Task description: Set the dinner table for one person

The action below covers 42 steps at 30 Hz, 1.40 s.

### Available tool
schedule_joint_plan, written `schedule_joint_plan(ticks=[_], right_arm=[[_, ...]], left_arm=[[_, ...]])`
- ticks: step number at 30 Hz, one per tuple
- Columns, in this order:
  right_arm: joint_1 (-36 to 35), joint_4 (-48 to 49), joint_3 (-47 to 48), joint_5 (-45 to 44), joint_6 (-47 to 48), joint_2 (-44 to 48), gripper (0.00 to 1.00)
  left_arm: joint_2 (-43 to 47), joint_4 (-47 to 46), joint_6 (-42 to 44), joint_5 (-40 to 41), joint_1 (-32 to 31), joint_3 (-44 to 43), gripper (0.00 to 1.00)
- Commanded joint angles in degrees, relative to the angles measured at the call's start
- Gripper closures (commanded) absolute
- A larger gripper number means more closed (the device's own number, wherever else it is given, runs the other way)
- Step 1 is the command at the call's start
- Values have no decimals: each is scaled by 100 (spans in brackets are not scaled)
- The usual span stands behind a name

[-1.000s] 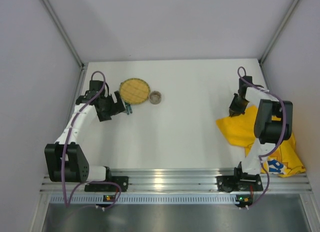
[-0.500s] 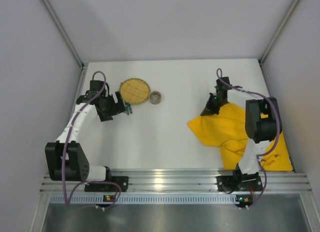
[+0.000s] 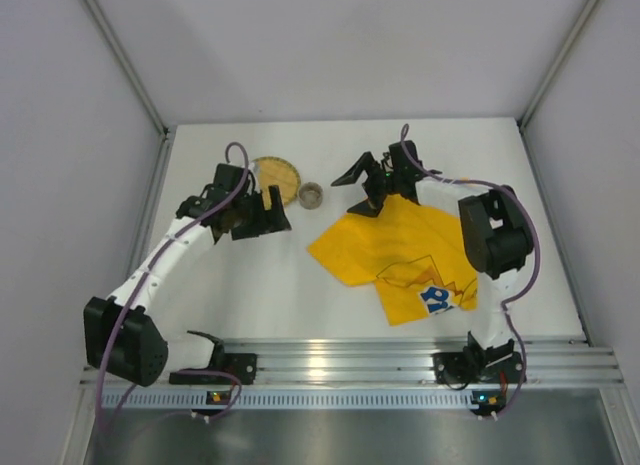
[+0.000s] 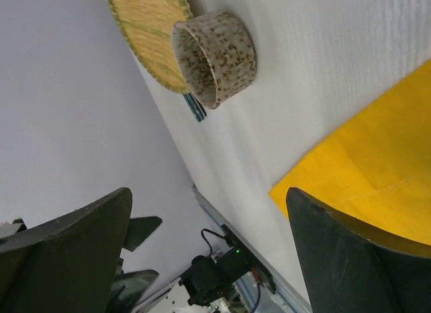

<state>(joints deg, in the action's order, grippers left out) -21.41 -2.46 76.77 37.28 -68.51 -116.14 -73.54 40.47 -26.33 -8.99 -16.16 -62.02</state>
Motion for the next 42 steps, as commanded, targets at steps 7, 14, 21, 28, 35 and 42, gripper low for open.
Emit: schedule_joint_plan(ticks=[7,14,21,28,35,42], right_arm=[[1673,-2087,-505,-702,2214,1996,2],[2922,-2857,-1690,-1144,3124,2648,3],[3274,-2865,-2245,-1170,3449,2939,3],[3521,-2944,-2246,-1117,3695,2869,4],[3530,-2936,-2140,-1091,3722,2509,5],[3521,-2953,-2052,-1073,3740,2376,5]], left_arm=[[-1486,-909,-628,-84,-2476,-723,8],[-3288,-742,-654,-489,-3604,-1838,8],[-4238,-734,-812,-1060,-3859,-2455,9],[-4126,425,-734,-166,-4184,-3156,13],[-3553,1164,-900,-198,-4264,-3300,18],[-4413,1218,-910,-472,-4579,-3070,28]])
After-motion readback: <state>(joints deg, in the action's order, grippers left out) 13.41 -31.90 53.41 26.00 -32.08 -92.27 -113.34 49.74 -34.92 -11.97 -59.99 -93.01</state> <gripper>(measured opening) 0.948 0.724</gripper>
